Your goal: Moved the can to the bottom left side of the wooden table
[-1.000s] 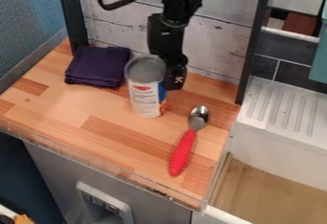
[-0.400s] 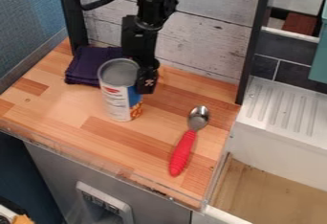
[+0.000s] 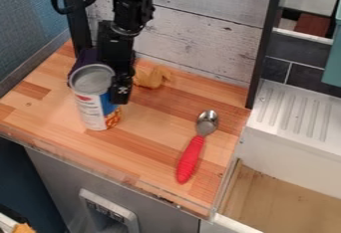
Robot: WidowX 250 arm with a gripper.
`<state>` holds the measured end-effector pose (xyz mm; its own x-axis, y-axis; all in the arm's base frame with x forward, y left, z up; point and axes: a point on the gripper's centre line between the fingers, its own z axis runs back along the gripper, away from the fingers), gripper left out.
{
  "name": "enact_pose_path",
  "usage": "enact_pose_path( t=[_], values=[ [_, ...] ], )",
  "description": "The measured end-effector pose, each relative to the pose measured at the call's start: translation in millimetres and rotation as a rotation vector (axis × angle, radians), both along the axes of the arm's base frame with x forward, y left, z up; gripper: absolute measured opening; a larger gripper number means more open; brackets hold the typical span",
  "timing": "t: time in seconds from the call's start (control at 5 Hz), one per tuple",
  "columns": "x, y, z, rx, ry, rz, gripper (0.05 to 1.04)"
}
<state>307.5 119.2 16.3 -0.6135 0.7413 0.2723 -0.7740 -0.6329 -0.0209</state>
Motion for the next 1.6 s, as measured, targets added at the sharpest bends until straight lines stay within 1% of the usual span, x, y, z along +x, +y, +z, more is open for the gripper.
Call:
enact_pose_path(
  t=[0.2,0.6,0.8,1.0,1.2,1.4,1.6],
  values=[
    [-6.3,14.1,1.4,0.015,0.033,-0.044,1.001],
    [-16.6,38.3,1.8,0.021,0.041,-0.023,1.001],
    [-16.8,40.7,2.2,0.025,0.041,-0.041,1.001],
    [-14.7,39.6,12.5,0.031,0.026,-0.063,1.001],
    [-7.9,31.1,30.8,0.042,-0.005,-0.107,1.001],
    [2.0,29.5,50.0,0.043,-0.064,-0.108,1.001],
    [10.5,27.5,65.2,0.040,-0.117,-0.128,1.001]
  ],
)
